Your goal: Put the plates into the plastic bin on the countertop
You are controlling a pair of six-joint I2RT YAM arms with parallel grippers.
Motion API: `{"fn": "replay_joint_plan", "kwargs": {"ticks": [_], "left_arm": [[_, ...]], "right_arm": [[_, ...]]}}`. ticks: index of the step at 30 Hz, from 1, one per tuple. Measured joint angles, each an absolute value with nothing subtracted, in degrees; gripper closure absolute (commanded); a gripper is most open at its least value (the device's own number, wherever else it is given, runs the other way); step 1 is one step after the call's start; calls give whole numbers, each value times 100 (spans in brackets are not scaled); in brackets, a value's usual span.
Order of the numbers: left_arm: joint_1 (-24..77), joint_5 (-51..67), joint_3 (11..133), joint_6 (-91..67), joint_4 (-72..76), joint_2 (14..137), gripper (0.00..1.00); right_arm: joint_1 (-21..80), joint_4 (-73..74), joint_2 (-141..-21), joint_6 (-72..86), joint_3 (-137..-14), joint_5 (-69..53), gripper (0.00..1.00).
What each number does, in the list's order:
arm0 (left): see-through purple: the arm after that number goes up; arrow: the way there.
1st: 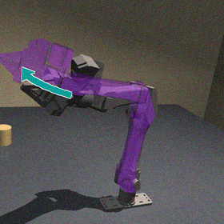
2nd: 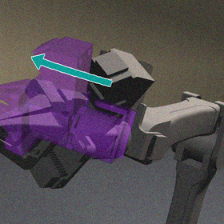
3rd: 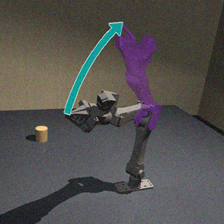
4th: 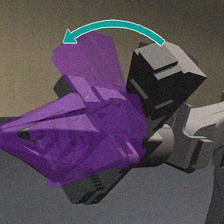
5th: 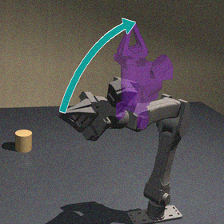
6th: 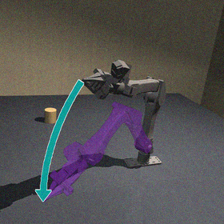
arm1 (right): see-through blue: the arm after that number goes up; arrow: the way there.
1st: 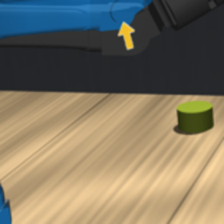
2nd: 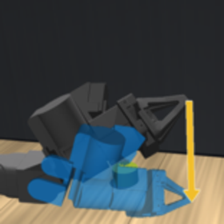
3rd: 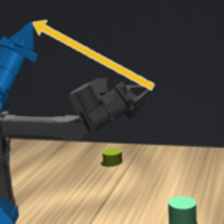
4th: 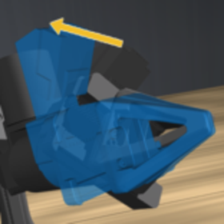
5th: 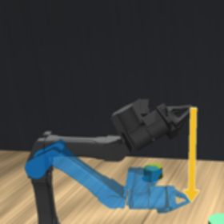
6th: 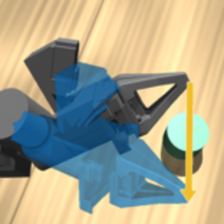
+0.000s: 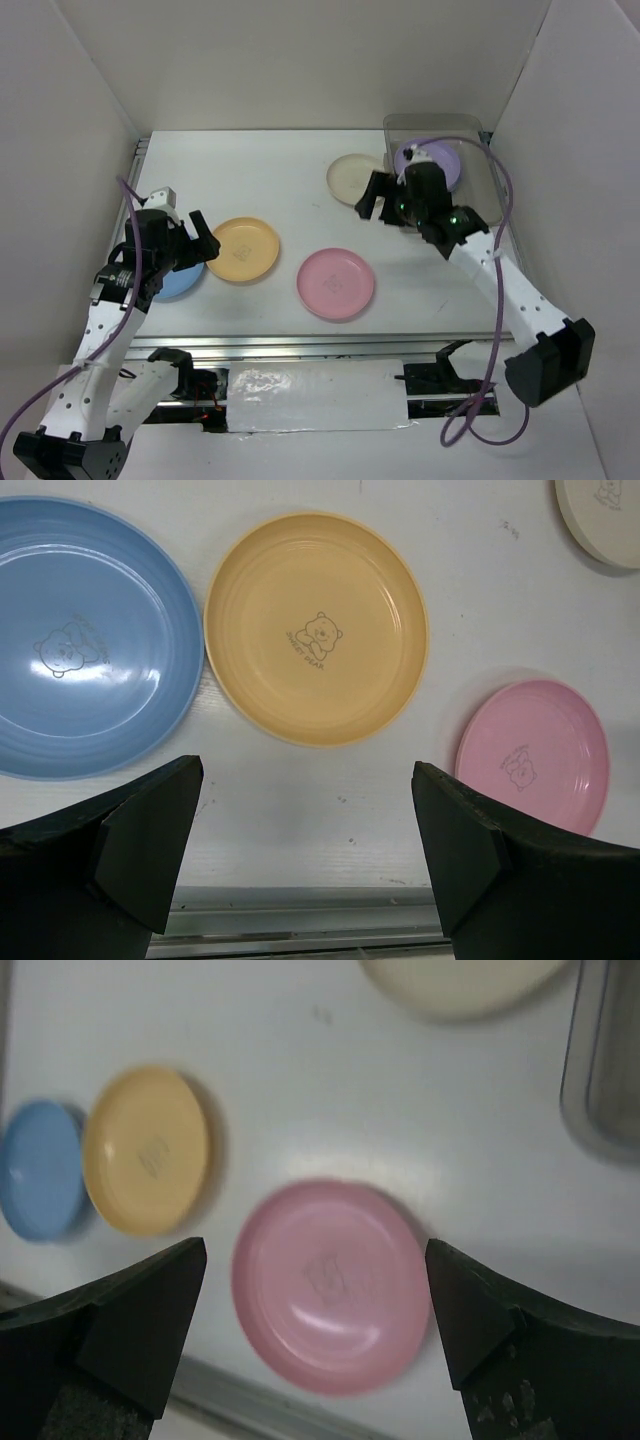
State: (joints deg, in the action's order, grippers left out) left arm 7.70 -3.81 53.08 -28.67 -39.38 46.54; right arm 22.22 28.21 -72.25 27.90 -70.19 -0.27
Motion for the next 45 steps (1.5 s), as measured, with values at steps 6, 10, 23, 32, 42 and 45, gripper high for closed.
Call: {"fn": "replay_joint_plan", "kwargs": {"ticks": [6,10,23,32,42,45], "left_arm": [[770,-379,5308,-2867,-3940,4644,1],[770,-379,5308,-2867,-3940,4626,1],[770,-375,5308,-2864,-3940,4619,1],[770,-373,5308,-2864,-3938,4598,1],[770,-320,5297,-2860,-3935,4532,1],[770,-298,5275,-2860,-3929,4512,1]], "right_arm": [[3017,3030,-6287,2947,-4943,176,6],[3094,2971,-5992,3208,-3948,176,10],[3098,1500,-7343,3603,-3089,-436,75],[3199,1162,-7349,4174,-3391,-10,100],[1260,2053,-7352,3865,-6657,401,100],[423,2064,-8281,3798,-7697,244,100]]}}
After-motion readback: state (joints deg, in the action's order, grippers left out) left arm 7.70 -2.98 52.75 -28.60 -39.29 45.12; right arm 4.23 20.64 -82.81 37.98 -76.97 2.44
